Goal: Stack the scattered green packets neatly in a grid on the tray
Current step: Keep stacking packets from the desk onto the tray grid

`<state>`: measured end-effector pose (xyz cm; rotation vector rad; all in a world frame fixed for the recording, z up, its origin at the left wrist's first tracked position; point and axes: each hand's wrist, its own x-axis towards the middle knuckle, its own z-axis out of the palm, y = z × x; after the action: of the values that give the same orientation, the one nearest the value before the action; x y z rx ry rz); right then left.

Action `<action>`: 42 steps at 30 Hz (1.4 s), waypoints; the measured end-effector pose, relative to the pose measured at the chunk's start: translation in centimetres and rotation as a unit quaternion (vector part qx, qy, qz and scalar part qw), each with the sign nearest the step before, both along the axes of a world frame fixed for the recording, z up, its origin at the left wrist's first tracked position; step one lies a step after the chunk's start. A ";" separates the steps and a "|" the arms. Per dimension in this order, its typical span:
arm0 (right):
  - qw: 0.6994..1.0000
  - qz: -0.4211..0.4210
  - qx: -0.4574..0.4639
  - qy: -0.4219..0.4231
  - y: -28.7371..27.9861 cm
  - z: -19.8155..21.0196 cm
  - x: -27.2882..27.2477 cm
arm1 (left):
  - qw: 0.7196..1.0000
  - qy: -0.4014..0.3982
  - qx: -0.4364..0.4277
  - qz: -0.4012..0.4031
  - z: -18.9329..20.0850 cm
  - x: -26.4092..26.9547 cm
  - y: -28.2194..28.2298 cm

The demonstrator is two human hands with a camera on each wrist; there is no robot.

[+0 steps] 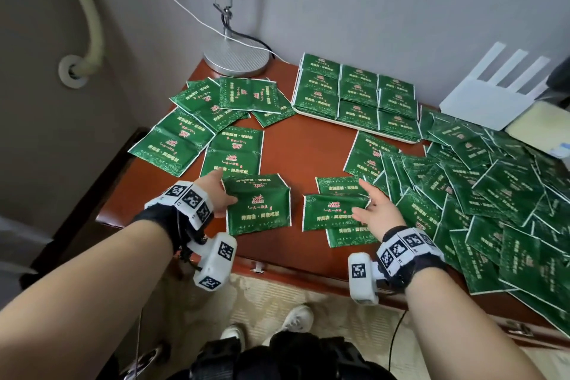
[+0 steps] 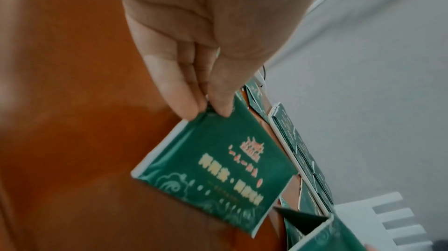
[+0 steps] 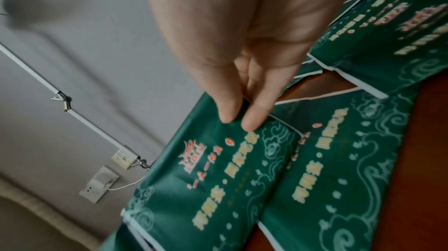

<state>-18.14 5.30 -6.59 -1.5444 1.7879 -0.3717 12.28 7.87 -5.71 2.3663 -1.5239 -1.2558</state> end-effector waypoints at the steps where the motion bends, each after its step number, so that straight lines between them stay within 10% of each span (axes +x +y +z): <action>1: 1.000 0.010 -0.013 0.010 -0.1 0.1 -0.1 | 1.000 0.020 -0.001 0.009 0.3 -0.1 -0.1; 11: 0.991 -0.007 -0.050 0.127 0.9 1.0 -0.8 | 0.981 -0.105 -0.067 -0.151 1.7 -1.5 -0.7; 26: 0.995 -0.006 -0.004 0.100 1.2 -0.4 -3.7 | 0.968 0.185 -0.140 0.093 -1.9 -3.3 0.2; 42: 0.998 0.019 -0.052 0.025 -2.8 -1.5 -6.5 | 0.981 0.138 -0.091 0.099 -2.7 -6.3 -1.7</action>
<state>-24.67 2.48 -8.05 -1.6710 1.8004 -0.4172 5.96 6.18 -8.36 2.0689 -1.2304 -1.2729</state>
